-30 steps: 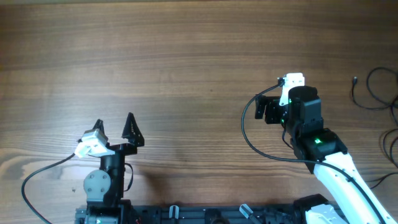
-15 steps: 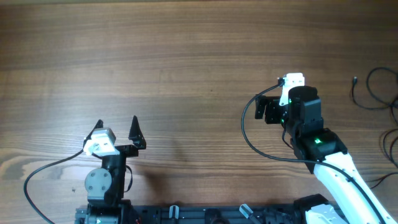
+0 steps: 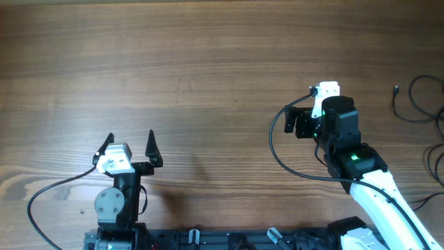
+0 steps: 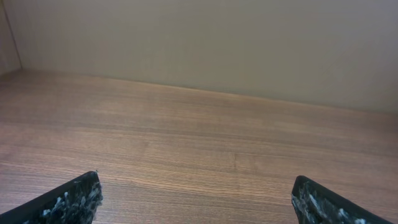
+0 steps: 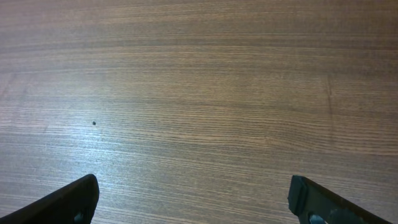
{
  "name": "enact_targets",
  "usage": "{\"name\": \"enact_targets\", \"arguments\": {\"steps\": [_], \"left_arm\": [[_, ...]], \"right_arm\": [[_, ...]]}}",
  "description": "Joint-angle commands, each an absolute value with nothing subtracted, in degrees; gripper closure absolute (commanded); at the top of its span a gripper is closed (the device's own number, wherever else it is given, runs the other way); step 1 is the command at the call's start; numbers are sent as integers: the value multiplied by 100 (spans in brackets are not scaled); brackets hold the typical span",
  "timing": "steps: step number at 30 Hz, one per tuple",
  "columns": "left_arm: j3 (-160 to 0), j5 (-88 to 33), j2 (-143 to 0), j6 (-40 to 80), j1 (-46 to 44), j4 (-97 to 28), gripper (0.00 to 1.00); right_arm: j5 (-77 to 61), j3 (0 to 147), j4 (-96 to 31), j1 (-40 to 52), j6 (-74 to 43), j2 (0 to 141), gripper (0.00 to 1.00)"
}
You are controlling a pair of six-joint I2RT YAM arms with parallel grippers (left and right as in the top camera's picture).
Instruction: Untangle cables
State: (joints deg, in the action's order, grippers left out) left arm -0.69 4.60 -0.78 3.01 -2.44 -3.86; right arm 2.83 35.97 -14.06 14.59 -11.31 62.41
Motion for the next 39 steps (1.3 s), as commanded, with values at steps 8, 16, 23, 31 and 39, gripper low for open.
{"name": "enact_targets", "arguments": {"steps": [8, 16, 23, 31, 39], "left_arm": [[-34, 412, -34, 172, -202, -386, 0], [-34, 412, -34, 172, -202, -386, 0], [-34, 412, -38, 172, -202, -386, 0], [-34, 412, -38, 172, -202, -386, 0], [-34, 412, -38, 172, -202, -386, 1]], "right_arm": [[478, 3607, -1374, 1476, -1142, 6292, 0], [1070, 2880, -327, 1367, -84, 5212, 0], [1107, 1269, 1179, 1256, 25, 3293, 0], [1160, 196, 1476, 1251, -14, 1555, 0], [1057, 30, 1406, 888, -410, 816, 0]]}}
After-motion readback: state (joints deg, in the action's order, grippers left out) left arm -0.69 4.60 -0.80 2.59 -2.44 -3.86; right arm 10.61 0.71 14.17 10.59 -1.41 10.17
